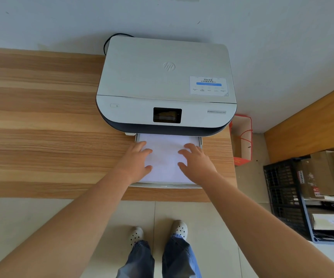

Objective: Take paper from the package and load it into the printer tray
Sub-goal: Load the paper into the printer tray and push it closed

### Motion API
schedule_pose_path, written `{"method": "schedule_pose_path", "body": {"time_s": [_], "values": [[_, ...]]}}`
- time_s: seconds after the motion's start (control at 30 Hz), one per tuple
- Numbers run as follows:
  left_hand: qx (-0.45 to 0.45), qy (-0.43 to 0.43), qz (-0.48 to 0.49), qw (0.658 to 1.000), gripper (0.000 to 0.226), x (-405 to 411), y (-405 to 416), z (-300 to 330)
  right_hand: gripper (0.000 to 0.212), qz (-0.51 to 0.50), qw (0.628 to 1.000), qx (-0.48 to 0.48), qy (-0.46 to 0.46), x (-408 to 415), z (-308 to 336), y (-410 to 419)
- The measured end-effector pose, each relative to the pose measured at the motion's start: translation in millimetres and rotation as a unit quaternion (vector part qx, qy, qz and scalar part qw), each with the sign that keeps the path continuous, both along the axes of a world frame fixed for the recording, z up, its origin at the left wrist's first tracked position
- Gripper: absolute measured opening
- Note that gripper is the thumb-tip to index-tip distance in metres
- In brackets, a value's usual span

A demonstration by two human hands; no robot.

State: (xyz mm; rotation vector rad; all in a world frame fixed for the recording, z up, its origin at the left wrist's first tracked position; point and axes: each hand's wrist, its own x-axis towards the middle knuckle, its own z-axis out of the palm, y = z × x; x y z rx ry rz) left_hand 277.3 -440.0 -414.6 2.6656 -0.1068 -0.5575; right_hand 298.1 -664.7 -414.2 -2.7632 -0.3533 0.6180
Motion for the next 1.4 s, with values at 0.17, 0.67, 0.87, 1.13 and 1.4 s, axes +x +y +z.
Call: {"method": "schedule_pose_path", "body": {"time_s": [0.17,0.67,0.87,1.13,1.4], "values": [[0.012,-0.004,-0.003,1.000,0.058,-11.3,2.2,-5.3,0.052,0.011,1.000,-0.010,0.003,-16.7,-12.3,-6.2],[0.021,-0.019,-0.006,1.000,0.059,-39.6,0.1,-6.6,0.054,-0.001,1.000,0.004,0.016,-53.3,-12.7,-6.9],[0.073,0.018,-0.163,0.984,0.075,-37.5,2.1,1.6,0.072,0.089,0.996,0.014,0.028,-42.1,-0.8,-21.1],[0.103,0.064,-0.190,0.974,0.080,-32.9,-10.5,8.0,0.081,0.150,0.988,-0.041,0.023,-38.1,-5.9,-31.2],[0.155,0.044,-0.257,0.953,0.087,-25.1,-15.0,7.6,0.083,0.175,0.983,-0.052,0.011,-37.1,-7.5,-31.8]]}}
